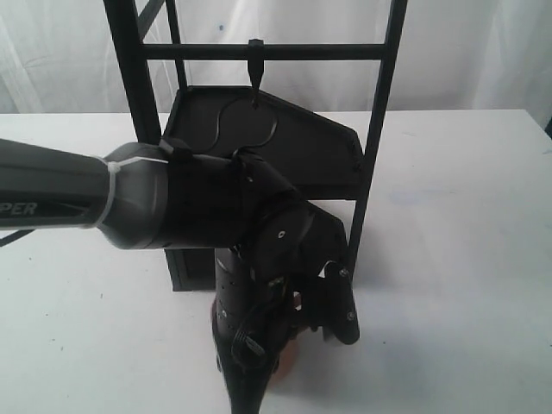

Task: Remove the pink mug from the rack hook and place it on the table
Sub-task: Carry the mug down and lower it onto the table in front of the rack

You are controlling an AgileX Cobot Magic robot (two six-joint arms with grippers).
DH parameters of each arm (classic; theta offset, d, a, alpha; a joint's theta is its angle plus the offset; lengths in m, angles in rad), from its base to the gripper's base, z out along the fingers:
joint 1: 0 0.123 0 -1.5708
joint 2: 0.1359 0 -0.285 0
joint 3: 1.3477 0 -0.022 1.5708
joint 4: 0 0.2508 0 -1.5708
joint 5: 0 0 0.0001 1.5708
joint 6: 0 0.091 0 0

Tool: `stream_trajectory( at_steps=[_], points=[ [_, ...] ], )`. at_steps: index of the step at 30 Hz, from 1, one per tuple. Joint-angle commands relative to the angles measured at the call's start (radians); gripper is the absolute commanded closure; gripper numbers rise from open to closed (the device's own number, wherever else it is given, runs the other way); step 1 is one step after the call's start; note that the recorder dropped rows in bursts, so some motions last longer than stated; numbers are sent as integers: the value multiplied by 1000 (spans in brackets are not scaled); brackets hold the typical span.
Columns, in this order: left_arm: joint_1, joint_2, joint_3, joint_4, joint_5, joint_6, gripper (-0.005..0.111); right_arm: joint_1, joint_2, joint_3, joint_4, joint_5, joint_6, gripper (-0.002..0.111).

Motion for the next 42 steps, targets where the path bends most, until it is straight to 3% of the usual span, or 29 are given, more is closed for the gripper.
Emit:
stream_trajectory(
  at_steps=[1,6,10,42],
  points=[
    [-8,-4,-29,0,48,-5,98,1,-7,2,-6,0,6,108],
    [-8,-4,-29,-13,47,-9,72,1,-7,2,-6,0,6,108],
    [-8,-4,-29,-15,47,-24,63,1,-7,2,-6,0,6,108],
    [-8,-87,-33,-11,60,-91,62,1,-7,2,-6,0,24,108]
  ],
)
